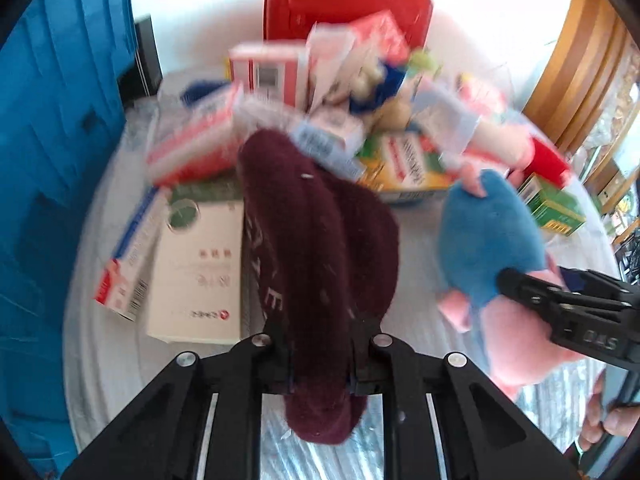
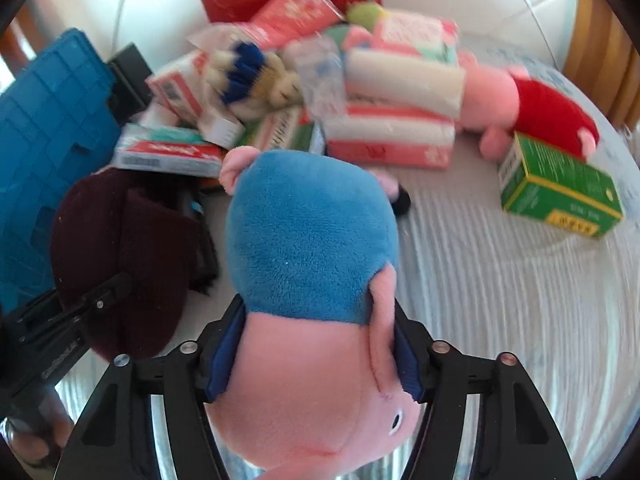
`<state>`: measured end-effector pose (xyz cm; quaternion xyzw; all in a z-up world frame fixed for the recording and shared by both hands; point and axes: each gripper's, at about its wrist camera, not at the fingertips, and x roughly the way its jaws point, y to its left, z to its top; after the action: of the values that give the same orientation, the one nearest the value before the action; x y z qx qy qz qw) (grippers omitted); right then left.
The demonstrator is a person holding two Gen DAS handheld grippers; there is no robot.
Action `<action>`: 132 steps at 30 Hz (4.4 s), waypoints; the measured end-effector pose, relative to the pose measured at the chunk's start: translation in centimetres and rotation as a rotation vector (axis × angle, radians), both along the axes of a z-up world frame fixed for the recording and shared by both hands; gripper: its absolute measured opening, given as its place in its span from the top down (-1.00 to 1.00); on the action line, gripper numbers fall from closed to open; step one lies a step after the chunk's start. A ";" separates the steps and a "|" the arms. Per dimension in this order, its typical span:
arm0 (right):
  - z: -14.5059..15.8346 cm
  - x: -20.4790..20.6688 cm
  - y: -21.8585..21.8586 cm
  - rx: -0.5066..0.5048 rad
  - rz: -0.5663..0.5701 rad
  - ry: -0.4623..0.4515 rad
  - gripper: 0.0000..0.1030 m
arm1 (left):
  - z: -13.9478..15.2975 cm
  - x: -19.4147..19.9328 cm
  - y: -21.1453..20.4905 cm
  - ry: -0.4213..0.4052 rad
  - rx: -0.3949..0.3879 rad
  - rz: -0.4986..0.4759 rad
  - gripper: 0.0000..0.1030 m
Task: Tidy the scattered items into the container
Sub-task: 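Lift the hat and pig plush and carry them over the blue crate, then release the hat from the left tool while the right tool drops the pig plush into the crate, then withdraw both tools from the crate back over the bed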
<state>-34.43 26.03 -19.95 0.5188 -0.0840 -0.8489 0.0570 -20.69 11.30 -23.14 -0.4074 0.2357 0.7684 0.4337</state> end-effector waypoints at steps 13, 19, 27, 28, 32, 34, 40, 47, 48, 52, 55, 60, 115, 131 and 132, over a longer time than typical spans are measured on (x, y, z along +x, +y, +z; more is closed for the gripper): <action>13.6 2.2 -2.5 -0.022 0.080 0.312 -0.25 | 13.1 4.0 -2.0 0.245 0.216 0.017 0.76; 18.9 2.7 -3.9 -0.016 0.154 0.422 -0.25 | 19.1 4.9 -3.6 0.355 0.287 0.063 0.76; 25.6 2.6 -8.5 -0.025 0.280 0.530 -0.25 | 28.9 2.5 -8.1 0.487 0.360 0.164 0.76; 26.6 2.5 -9.6 -0.026 0.297 0.542 -0.25 | 30.4 1.9 -9.1 0.519 0.364 0.186 0.76; 30.2 2.3 -14.6 -0.018 0.357 0.581 -0.25 | 35.6 -0.9 -14.0 0.590 0.383 0.284 0.76; 31.9 2.2 -18.0 -0.030 0.387 0.595 -0.25 | 37.5 -2.7 -17.1 0.604 0.378 0.334 0.76; 35.1 2.2 -30.2 -0.044 0.448 0.619 -0.25 | 40.9 -10.1 -28.3 0.616 0.345 0.444 0.76; 34.9 2.1 -45.7 -0.018 0.463 0.545 -0.25 | 36.4 -21.4 -35.8 0.459 0.174 0.406 0.76; 34.3 1.9 -47.3 -0.007 0.459 0.520 -0.25 | 34.8 -23.2 -36.0 0.424 0.133 0.392 0.76; 30.7 1.0 -53.2 0.040 0.456 0.394 -0.25 | 29.2 -27.8 -37.0 0.263 0.029 0.361 0.76; 27.7 0.6 -56.2 0.096 0.465 0.319 -0.25 | 25.5 -29.9 -37.7 0.153 -0.046 0.357 0.76; 23.1 -0.5 -59.0 0.139 0.461 0.207 -0.25 | 21.2 -31.1 -38.4 0.067 -0.171 0.306 0.75; 23.6 15.1 -47.1 0.047 0.347 0.378 -0.99 | 24.6 -14.4 -50.4 0.295 0.301 0.154 -0.42; 23.3 19.2 -23.9 0.035 0.021 0.411 -1.00 | 24.7 1.6 -38.9 0.277 0.397 -0.044 -0.42; 23.0 19.5 -22.3 0.034 0.011 0.406 -1.00 | 24.5 3.0 -38.0 0.272 0.399 -0.053 -0.42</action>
<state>-14.95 3.75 3.05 0.3384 -0.0536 -0.9369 0.0687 -17.68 -26.70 1.38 -0.2004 0.1460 0.8358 0.4898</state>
